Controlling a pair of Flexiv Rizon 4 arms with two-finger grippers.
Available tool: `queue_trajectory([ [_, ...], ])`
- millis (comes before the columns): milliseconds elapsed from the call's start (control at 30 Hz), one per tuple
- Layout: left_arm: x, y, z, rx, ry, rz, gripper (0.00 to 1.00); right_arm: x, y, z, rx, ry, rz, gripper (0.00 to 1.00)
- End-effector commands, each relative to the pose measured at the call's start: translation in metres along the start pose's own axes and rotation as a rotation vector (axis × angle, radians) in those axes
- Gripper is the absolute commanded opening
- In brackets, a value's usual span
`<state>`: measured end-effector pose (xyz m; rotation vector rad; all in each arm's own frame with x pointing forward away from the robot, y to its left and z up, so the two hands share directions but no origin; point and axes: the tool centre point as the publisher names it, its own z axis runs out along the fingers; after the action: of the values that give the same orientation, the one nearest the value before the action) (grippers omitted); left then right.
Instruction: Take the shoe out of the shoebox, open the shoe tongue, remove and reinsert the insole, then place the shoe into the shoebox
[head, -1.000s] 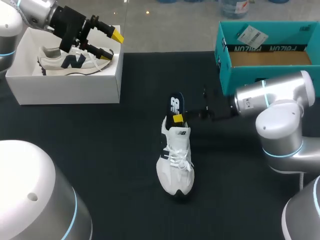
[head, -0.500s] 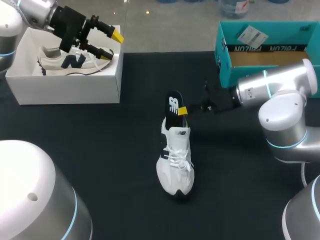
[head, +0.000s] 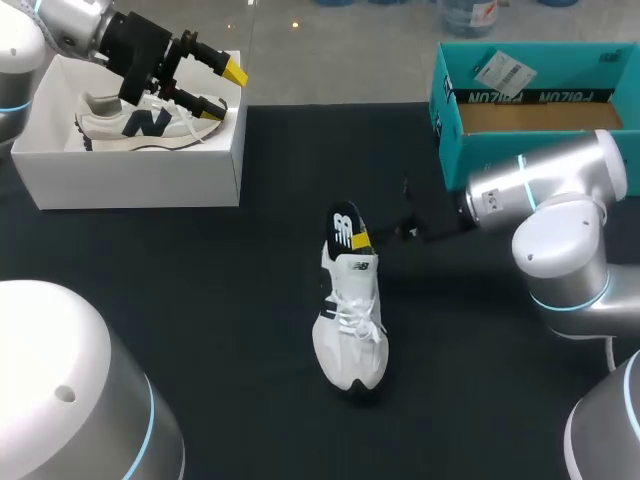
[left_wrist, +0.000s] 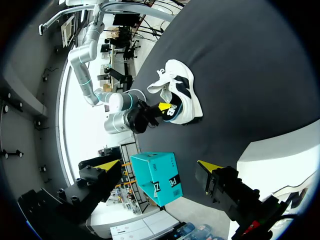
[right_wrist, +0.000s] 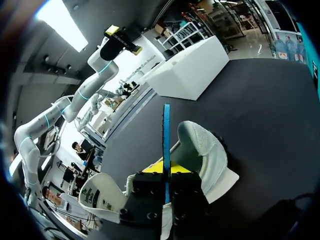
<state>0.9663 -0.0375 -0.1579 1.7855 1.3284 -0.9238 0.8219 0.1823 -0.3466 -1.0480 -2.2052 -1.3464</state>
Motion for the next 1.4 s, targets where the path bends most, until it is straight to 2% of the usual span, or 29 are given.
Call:
queue_trajectory([
  [33,0.0,0.001,0.0,0.003,0.002,0.001,1.0,0.003,-0.009,0.007,-0.013,0.001,0.011,0.0],
  [267,0.0,0.001,0.0,0.003,0.002,0.001,1.0,0.008,-0.02,0.01,-0.02,0.008,0.028,0.0],
  [300,0.0,0.001,0.0,0.003,0.002,0.001,1.0,0.009,-0.019,0.008,-0.027,0.007,0.026,0.31],
  [333,0.0,0.001,0.0,0.003,0.002,0.001,1.0,0.009,-0.018,0.007,-0.033,0.003,0.021,0.5],
  [400,0.0,0.001,0.0,0.003,0.002,0.001,1.0,0.012,-0.014,0.004,-0.041,-0.007,0.006,0.53],
  [500,0.0,0.001,0.0,0.003,0.002,0.001,1.0,0.014,-0.005,0.001,-0.039,-0.019,-0.019,0.66],
  [533,0.0,0.001,0.0,0.003,0.002,0.001,1.0,0.014,-0.002,0.001,-0.036,-0.021,-0.026,0.66],
  [667,0.0,0.001,0.0,0.003,0.002,0.001,1.0,0.01,0.009,-0.001,-0.022,-0.026,-0.046,0.49],
  [833,0.0,0.001,0.0,0.003,0.002,0.001,1.0,0.003,0.02,-0.002,-0.012,-0.028,-0.062,0.44],
  [900,0.0,0.001,0.0,0.003,0.002,0.001,1.0,0.002,0.022,-0.002,-0.008,-0.029,-0.065,0.36],
  [967,0.0,0.001,0.0,0.003,0.002,0.001,1.0,0.0,0.024,-0.002,-0.005,-0.03,-0.064,0.22],
  [1000,0.0,0.001,0.0,0.003,0.002,0.001,1.0,0.0,0.024,-0.002,-0.003,-0.03,-0.063,0.08],
  [1033,0.0,0.001,0.0,0.003,0.002,0.001,1.0,-0.001,0.024,-0.002,-0.003,-0.031,-0.062,0.0],
  [1400,0.0,0.001,0.0,0.003,0.002,0.001,1.0,0.001,0.01,0.003,0.01,-0.033,-0.025,0.0],
])
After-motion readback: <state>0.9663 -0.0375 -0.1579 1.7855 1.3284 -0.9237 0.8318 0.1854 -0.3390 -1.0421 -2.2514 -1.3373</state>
